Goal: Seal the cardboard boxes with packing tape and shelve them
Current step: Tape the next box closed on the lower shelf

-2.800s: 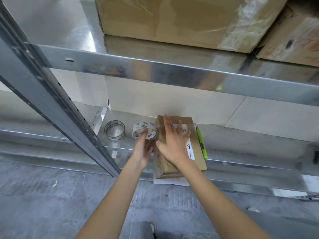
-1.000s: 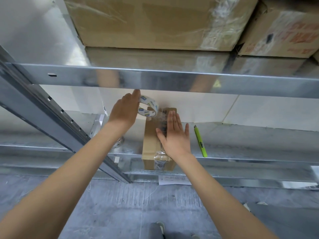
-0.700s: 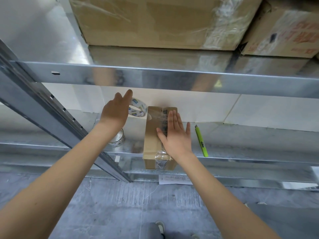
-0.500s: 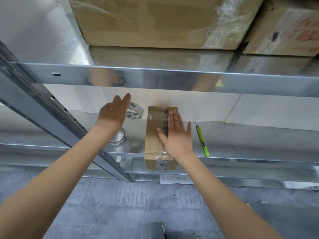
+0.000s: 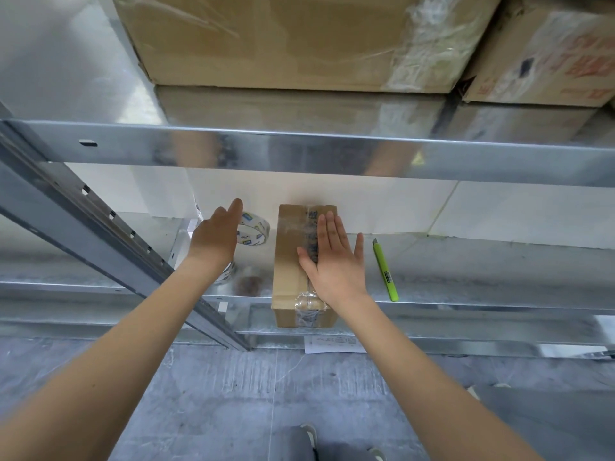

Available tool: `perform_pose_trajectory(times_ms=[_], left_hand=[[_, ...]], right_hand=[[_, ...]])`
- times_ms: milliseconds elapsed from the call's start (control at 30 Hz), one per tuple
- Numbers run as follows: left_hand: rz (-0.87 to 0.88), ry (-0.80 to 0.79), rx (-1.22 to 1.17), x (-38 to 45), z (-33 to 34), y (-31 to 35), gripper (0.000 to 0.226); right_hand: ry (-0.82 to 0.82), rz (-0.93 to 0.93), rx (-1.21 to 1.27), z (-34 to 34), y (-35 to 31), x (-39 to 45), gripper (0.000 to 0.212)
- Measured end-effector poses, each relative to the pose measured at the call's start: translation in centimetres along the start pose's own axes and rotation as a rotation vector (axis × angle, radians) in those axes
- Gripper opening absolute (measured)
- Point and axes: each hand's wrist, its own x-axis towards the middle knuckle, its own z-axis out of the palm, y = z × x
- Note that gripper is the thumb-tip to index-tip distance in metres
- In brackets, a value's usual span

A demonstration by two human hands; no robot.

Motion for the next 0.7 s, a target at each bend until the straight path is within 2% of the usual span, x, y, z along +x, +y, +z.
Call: perform_pose_trajectory(times_ms=[300,400,500,567,667,700], left_hand=[[-0.068,-0.084,-0.169,0.1,3.3,-0.1,0.035],[-0.107,-0.088,-0.218,0.1,3.7,0.1,0.037],[-0.116,-0.101,-0.190,0.1,3.8,0.2,0.044],[-0.122,-0.094,-0.159,0.0,3.5,0.7,0.041],[-0.132,-0.075,-0.159,-0.2,3.4,1.2,0.029],[-0.137,-0.073,-0.168,-0.4,3.5,1.0,0.028]], right_hand=[[-0.026,-0.005,-0.087,0.1,-0.1,0.1,0.068],[-0.049,-0.085,-0.173,-0.1,-0.6,0.4,0.059],[-0.077,-0.151,-0.125,-0.5,-0.9,0.7,0.056],[-0.113,-0.088,-0.084,-0.6,-1.9,1.0,0.062],[-0.140,0.073,-0.028,0.0,-4.7,1.2,0.100],[-0.124,0.083,-0.046,0.4,-5.5,1.2,0.103]])
